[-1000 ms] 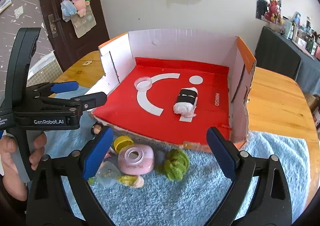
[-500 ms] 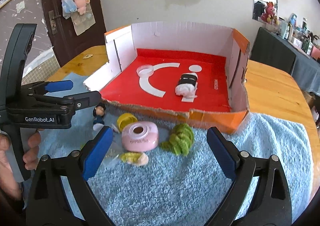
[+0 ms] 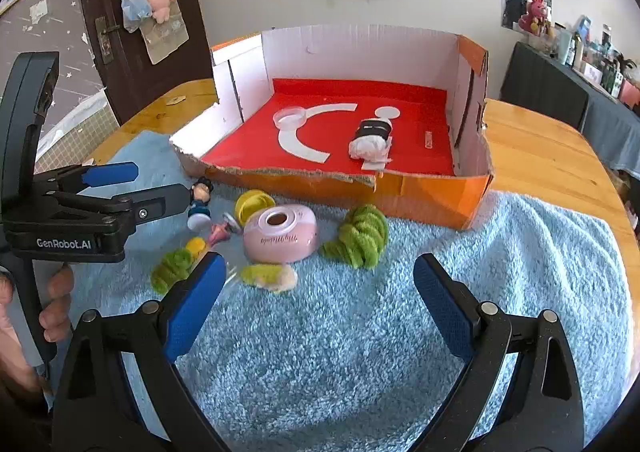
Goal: Organize objects
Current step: 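Withdraw both open tools from the box back toward the toys on the towel, then grasp the green fuzzy pom-pom with the left tool while the right tool grasps the yellow-green pom-pom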
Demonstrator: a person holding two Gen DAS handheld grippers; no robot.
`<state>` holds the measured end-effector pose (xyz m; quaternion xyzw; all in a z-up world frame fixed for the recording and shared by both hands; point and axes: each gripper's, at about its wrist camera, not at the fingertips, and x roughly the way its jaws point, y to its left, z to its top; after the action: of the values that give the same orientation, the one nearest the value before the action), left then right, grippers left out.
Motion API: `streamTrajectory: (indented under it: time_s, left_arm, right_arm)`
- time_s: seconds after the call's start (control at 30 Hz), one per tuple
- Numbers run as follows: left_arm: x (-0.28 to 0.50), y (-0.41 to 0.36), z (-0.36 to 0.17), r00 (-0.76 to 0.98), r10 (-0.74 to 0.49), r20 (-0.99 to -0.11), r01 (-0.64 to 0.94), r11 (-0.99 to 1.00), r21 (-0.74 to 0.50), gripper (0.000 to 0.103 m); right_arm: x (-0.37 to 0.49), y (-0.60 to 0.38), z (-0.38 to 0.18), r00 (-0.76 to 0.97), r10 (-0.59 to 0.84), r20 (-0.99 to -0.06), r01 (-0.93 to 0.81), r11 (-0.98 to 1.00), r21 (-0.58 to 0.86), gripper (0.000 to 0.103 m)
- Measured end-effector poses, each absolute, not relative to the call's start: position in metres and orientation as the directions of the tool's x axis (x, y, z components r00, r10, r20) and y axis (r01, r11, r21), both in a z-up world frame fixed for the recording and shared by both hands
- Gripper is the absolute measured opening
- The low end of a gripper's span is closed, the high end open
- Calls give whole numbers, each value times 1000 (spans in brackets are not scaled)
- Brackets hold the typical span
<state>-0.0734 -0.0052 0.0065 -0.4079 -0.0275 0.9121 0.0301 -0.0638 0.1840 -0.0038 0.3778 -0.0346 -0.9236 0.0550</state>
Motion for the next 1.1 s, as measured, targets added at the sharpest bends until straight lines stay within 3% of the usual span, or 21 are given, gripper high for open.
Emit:
streamTrajectory:
  time_s: [0.43,0.5,0.7,1.1]
  left_arm:
    - [-50,5,-3,-648,111,-753,-77,-994,-80,102]
    - [-48,7,-3,-648,120,-752,-88,-993,-82,99]
    - [-43,12,-6,-629,178,-757,-138,-984,-117,90]
    - [-37,22,-19,-591,222,-775,-209,-971,-119,66]
  right_arm:
    - [-59,179,-14,-686,-145,-713,92,-989,112,96]
    - [-59,178,-16,-680,-153,-717,101,-988,115,92]
    - [-64,178,-22,-650,-214,-730,139,-977,163,68]
    - [-76,170,-25,-618,-251,-745,204,-966,156,52]
